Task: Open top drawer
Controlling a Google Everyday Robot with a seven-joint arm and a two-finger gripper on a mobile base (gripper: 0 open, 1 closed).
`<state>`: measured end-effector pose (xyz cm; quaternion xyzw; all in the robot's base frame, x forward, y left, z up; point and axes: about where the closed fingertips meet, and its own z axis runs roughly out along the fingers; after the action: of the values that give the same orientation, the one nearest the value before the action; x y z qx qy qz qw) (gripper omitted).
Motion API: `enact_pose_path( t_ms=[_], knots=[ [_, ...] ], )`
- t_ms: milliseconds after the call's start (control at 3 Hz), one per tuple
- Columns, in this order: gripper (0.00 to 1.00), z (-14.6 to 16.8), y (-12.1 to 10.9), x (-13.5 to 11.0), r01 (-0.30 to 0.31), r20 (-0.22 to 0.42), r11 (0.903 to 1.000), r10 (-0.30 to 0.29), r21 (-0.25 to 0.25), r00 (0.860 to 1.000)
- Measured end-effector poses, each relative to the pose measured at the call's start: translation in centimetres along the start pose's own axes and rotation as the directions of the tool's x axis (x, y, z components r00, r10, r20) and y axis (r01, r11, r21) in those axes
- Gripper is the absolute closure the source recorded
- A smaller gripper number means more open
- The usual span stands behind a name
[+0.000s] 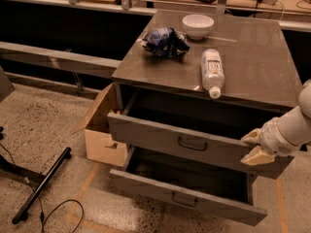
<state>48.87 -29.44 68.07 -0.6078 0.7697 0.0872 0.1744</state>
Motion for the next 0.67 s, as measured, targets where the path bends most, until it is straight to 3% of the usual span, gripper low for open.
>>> enact_pose_path(
  t_ms=[333, 667],
  knots=[
    [0.86, -0.29, 0.84, 0.32, -0.009, -0.008, 0.9998, 0.009, -0.016, 1.000],
    [0.86, -0.31, 0.85, 0.32, -0.009, -0.008, 0.9998, 0.009, -0.016, 1.000]
  ],
)
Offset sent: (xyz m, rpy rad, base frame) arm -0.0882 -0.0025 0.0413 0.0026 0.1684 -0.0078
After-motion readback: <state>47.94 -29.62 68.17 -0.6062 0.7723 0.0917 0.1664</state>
